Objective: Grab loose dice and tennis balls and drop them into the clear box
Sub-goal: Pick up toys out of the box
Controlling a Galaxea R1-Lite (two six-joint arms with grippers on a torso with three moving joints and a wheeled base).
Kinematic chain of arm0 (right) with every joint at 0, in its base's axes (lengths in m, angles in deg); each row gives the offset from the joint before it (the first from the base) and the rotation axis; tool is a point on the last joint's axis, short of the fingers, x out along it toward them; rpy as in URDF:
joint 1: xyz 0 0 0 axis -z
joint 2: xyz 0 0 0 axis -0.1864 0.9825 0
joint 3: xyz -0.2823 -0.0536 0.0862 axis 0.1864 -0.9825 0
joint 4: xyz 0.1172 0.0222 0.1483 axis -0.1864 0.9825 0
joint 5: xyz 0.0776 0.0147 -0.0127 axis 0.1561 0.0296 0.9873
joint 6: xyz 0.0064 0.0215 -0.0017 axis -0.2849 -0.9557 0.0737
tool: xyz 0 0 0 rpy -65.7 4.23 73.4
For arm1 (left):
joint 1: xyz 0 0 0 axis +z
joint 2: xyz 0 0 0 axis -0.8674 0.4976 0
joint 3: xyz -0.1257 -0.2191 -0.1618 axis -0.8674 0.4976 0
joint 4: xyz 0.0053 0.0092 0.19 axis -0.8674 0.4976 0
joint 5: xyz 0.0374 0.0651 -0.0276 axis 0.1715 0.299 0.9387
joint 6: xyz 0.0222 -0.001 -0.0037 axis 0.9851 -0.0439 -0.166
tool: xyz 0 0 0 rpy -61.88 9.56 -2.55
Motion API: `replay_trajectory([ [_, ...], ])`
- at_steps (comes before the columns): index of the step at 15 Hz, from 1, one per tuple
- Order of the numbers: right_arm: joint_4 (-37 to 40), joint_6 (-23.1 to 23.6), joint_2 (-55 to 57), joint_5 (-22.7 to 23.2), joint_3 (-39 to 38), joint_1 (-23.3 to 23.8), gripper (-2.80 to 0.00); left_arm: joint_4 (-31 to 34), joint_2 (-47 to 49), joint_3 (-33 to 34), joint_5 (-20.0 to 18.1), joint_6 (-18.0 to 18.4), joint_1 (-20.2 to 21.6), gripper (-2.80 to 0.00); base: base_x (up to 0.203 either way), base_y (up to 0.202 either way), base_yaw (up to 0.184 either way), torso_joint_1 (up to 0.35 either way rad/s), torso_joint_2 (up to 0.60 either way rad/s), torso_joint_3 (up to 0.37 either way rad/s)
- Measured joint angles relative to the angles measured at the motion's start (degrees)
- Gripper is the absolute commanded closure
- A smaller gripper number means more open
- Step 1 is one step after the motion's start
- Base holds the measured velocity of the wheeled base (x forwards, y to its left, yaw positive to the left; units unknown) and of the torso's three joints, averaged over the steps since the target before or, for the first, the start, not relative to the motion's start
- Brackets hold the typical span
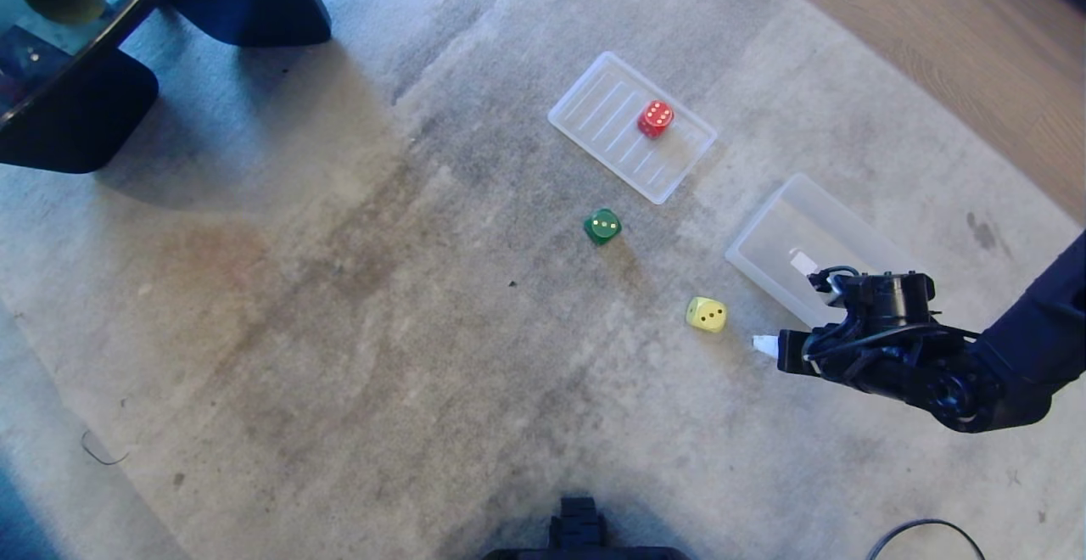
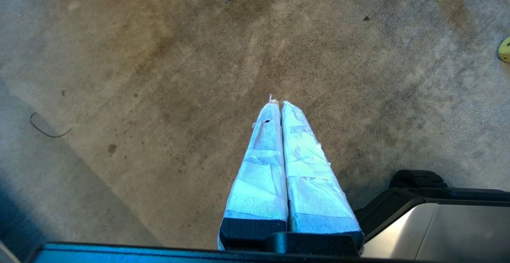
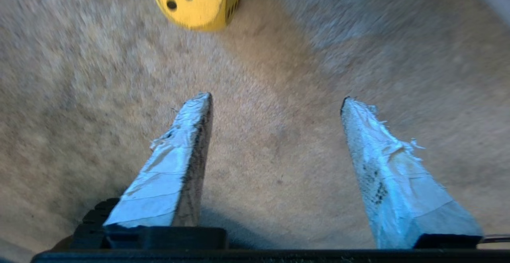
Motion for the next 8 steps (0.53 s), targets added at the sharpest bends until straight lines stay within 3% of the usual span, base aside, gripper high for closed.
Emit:
replay_trajectory([
  [5,-10.7,0.0,8.02,0.66,4.53,-1.33,-2.8,0.0,0.0,0.0,0.0,-0.02,0.0,0.0,0.0,0.0,0.0,0.0,0.0,0.0],
  [8,-12.1,0.09,11.44,0.51,10.19,-1.38,-2.8,0.0,0.0,0.0,0.0,-0.02,0.0,0.0,0.0,0.0,0.0,0.0,0.0,0.0],
])
